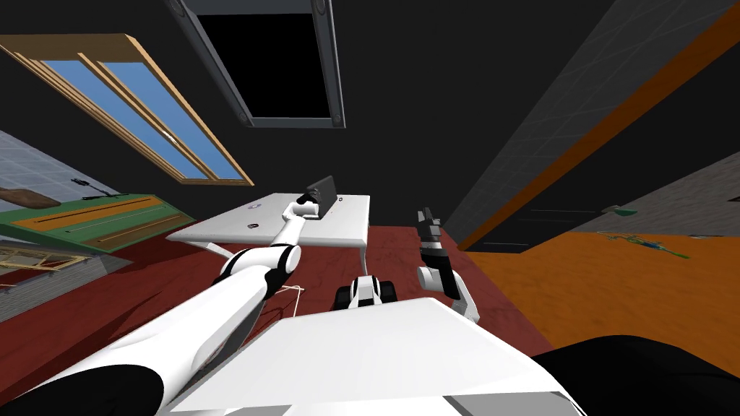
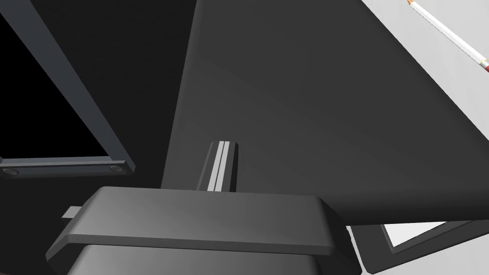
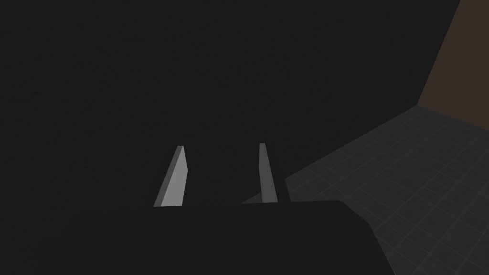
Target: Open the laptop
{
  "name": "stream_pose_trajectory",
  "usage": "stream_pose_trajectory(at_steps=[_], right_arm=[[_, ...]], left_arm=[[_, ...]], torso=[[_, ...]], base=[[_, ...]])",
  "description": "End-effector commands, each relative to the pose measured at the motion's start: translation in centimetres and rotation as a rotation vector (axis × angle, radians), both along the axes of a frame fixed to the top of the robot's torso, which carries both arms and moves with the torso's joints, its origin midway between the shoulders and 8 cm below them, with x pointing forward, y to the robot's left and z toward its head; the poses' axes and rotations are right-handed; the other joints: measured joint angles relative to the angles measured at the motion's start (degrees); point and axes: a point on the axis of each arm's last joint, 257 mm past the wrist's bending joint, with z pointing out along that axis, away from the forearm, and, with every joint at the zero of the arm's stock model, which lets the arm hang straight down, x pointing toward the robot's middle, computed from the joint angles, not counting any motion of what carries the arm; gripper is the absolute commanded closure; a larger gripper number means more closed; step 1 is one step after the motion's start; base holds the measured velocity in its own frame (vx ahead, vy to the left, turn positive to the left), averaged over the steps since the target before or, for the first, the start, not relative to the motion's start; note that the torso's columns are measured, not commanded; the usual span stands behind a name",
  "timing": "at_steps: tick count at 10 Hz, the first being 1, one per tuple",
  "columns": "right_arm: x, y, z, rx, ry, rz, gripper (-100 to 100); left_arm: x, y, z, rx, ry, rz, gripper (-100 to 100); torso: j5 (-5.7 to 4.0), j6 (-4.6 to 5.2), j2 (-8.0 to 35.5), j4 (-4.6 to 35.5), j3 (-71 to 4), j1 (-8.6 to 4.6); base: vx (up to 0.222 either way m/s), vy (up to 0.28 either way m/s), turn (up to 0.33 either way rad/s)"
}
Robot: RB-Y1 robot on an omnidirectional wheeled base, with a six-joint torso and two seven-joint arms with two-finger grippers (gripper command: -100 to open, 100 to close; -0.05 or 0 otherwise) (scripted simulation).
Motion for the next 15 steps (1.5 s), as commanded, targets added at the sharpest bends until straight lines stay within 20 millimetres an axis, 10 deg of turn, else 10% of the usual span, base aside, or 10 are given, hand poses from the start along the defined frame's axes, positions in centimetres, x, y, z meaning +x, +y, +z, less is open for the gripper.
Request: stream_pose_trajectory(at_steps=[1, 3, 4, 6, 9, 11, 15], right_arm=[[0.0, 0.0, 0.0, 0.0, 0.0, 0.0, 0], [0.0, 0.0, 0.0, 0.0, 0.0, 0.0, 0], [0.0, 0.0, 0.0, 0.0, 0.0, 0.0, 0], [0.0, 0.0, 0.0, 0.0, 0.0, 0.0, 0], [0.0, 0.0, 0.0, 0.0, 0.0, 0.0, 0], [0.0, 0.0, 0.0, 0.0, 0.0, 0.0, 0], [0.0, 0.0, 0.0, 0.0, 0.0, 0.0, 0]], left_arm=[[-0.7, -0.6, -0.1, 0.006, 0.006, -0.004, 100], [-0.7, -1.2, 2.5, 0.013, -0.045, -0.016, 100], [-1.5, -2.0, -1.5, 0.006, 0.031, -0.011, 100], [-2.0, -1.5, -2.5, 0.006, 0.05, -0.003, 100], [-2.1, -2.4, 1.8, 0.017, -0.034, -0.02, 100], [-3.5, -2.6, -2.5, 0.009, 0.048, -0.004, 100], [-3.8, -3.4, 2.0, 0.019, -0.04, -0.019, 100]], torso=[[0.01, -0.04, 0.0, 0.01, -0.02, 0.03], [-0.05, 0.0, 0.14, 0.06, 0.07, -0.14], [-0.05, 0.0, 0.13, 0.05, 0.07, -0.13], [0.03, -0.04, -0.09, -0.03, -0.07, 0.1], [-0.05, 0.0, 0.14, 0.06, 0.08, -0.13], [0.02, 0.0, -0.06, -0.02, -0.04, 0.07], [-0.05, 0.0, 0.16, 0.06, 0.09, -0.12]], base=[[0.024, 0.025, 0.01], [0.003, 0.003, 0.004], [0.042, 0.037, -0.04], [0.039, 0.033, -0.019], [0.001, 0.0, 0.002], [0.047, 0.039, -0.041], [0.01, 0.009, 0.004]])
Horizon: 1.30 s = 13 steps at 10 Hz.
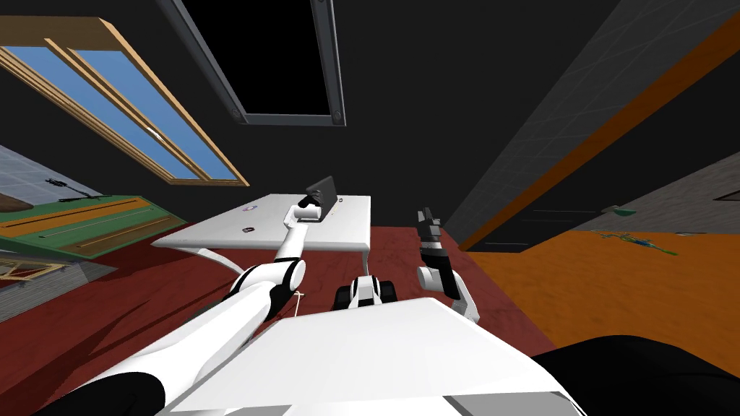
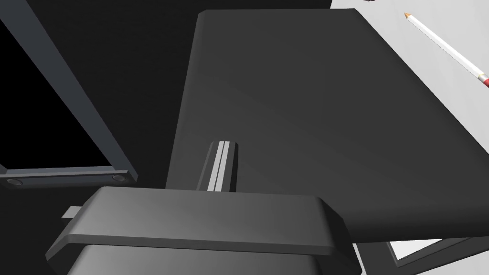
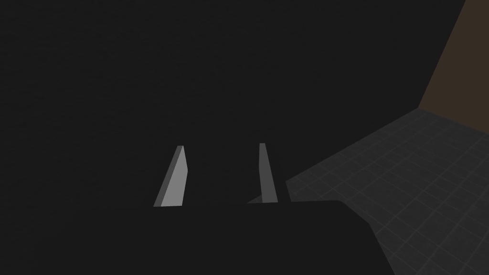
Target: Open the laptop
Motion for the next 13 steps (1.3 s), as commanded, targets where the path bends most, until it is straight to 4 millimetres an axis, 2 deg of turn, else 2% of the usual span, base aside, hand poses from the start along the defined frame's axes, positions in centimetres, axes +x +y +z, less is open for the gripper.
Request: stream_pose_trajectory(at_steps=[1, 2, 3, 5, 6, 7, 10, 11, 12, 13], right_arm=[[0.0, 0.0, 0.0, 0.0, 0.0, 0.0, 0], [0.0, 0.0, 0.0, 0.0, 0.0, 0.0, 0], [0.0, 0.0, 0.0, 0.0, 0.0, 0.0, 0], [0.0, 0.0, 0.0, 0.0, 0.0, 0.0, 0], [0.0, 0.0, 0.0, 0.0, 0.0, 0.0, 0], [0.0, 0.0, 0.0, 0.0, 0.0, 0.0, 0], [0.0, 0.0, 0.0, 0.0, 0.0, 0.0, 0], [0.0, 0.0, 0.0, 0.0, 0.0, 0.0, 0], [0.0, 0.0, 0.0, 0.0, 0.0, 0.0, 0], [0.0, 0.0, 0.0, 0.0, 0.0, 0.0, 0]], left_arm=[[-1.3, -0.7, -1.8, -0.007, 0.033, 0.007, 100], [-1.8, -0.3, -2.6, -0.008, 0.053, 0.015, 100], [-2.0, -0.3, -1.8, -0.005, 0.033, 0.014, 100], [-2.4, -0.9, 1.9, 0.002, -0.039, 0.004, 100], [-3.5, -0.9, -2.0, -0.012, 0.04, 0.026, 100], [-4.1, -0.5, -2.4, -0.012, 0.047, 0.033, 100], [-4.7, -1.0, 2.0, -0.004, -0.042, 0.023, 100], [-4.7, -1.0, 2.1, -0.004, -0.043, 0.023, 100], [-5.9, -1.0, -0.8, -0.019, 0.016, 0.046, 100], [-6.4, -0.5, -1.6, -0.02, 0.035, 0.056, 100]], torso=[[0.01, -0.01, -0.03, -0.01, -0.01, 0.03], [0.07, 0.0, -0.21, -0.08, -0.12, 0.19], [0.09, -0.04, -0.29, -0.1, -0.18, 0.24], [0.0, 0.0, -0.03, -0.01, -0.03, 0.0], [0.0, 0.0, 0.01, 0.0, 0.01, -0.02], [0.04, 0.0, -0.14, -0.06, -0.07, 0.11], [0.02, -0.01, -0.06, -0.02, -0.05, 0.03], [0.0, 0.01, -0.04, -0.01, -0.02, -0.01], [0.01, -0.01, -0.05, -0.03, -0.03, 0.03], [0.06, -0.01, -0.23, -0.08, -0.13, 0.17]], base=[[0.038, 0.038, -0.042], [0.061, 0.052, -0.039], [0.034, 0.027, 0.004], [0.003, 0.003, 0.005], [0.033, 0.021, -0.051], [0.05, 0.048, -0.031], [0.012, 0.015, 0.004], [-0.005, -0.005, -0.003], [0.044, 0.026, -0.055], [0.049, 0.046, -0.029]])
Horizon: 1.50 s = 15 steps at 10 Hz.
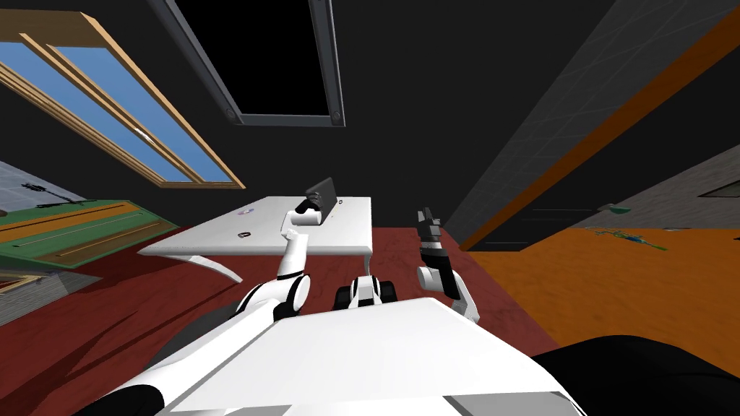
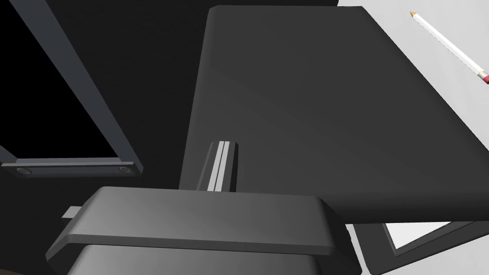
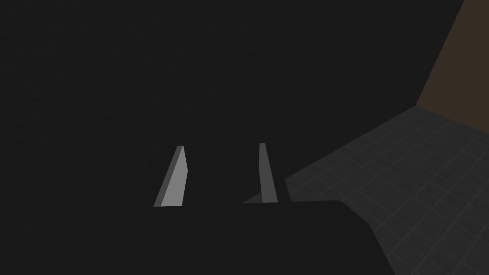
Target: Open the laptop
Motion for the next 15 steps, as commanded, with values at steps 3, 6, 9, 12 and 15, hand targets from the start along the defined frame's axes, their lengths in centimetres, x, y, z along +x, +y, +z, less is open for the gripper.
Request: stream_pose_trajectory(at_steps=[3, 6, 9, 12, 15], right_arm=[[0.0, 0.0, 0.0, 0.0, 0.0, 0.0, 0], [0.0, 0.0, 0.0, 0.0, 0.0, 0.0, 0], [0.0, 0.0, 0.0, 0.0, 0.0, 0.0, 0], [0.0, 0.0, 0.0, 0.0, 0.0, 0.0, 0], [0.0, 0.0, 0.0, 0.0, 0.0, 0.0, 0]], left_arm=[[-2.3, 0.4, 1.9, -0.001, -0.034, 0.016, 100], [-4.3, 1.3, -1.2, -0.02, 0.035, 0.056, 100], [-5.2, 1.0, 2.4, -0.013, -0.039, 0.052, 100], [-7.3, 2.1, -0.8, -0.035, 0.034, 0.098, 100], [-8.3, 1.9, 2.9, -0.029, -0.044, 0.095, 100]], torso=[[-0.05, 0.01, 0.18, 0.06, 0.09, -0.14], [0.01, -0.02, 0.0, 0.0, -0.02, 0.02], [-0.05, 0.0, 0.22, 0.07, 0.12, -0.15], [0.03, -0.03, -0.04, -0.02, -0.04, 0.09], [-0.06, 0.0, 0.23, 0.08, 0.13, -0.19]], base=[[0.012, 0.015, 0.006], [0.042, 0.034, -0.026], [-0.001, 0.003, 0.003], [0.042, 0.038, -0.025], [0.0, 0.001, 0.002]])
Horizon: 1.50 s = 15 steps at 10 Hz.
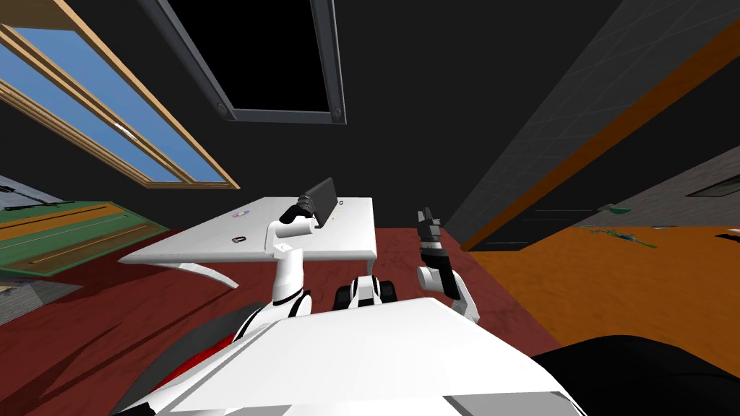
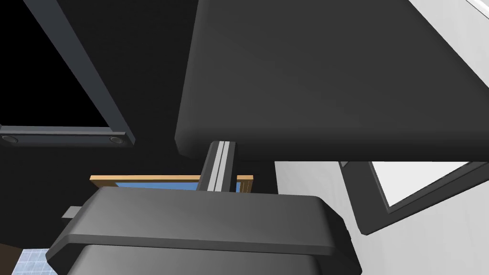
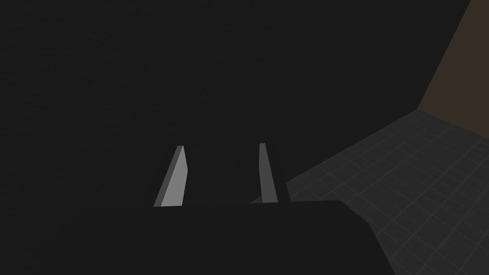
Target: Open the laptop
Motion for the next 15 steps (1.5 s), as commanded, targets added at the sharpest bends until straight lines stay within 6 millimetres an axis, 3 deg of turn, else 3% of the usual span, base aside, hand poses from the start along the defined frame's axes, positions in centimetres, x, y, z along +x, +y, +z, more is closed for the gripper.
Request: stream_pose_trajectory(at_steps=[1, 2, 15], right_arm=[[0.0, 0.0, 0.0, 0.0, 0.0, 0.0, 0], [0.0, 0.0, 0.0, 0.0, 0.0, 0.0, 0], [0.0, 0.0, 0.0, 0.0, 0.0, 0.0, 0]], left_arm=[[-0.4, -0.1, 1.1, 0.003, -0.024, 0.0, 100], [-0.4, 0.2, 1.7, 0.04, -0.006, 0.002, -100], [-0.5, -0.3, 2.7, 0.19, 0.138, -0.008, -100]], torso=[[0.02, 0.0, -0.04, -0.02, -0.02, 0.04], [0.04, 0.0, -0.12, -0.05, -0.07, 0.11], [0.05, -0.01, -0.13, -0.04, -0.08, 0.14]], base=[[0.0, 0.0, 0.0], [0.0, 0.024, -0.072], [-0.002, 0.043, -0.054]])
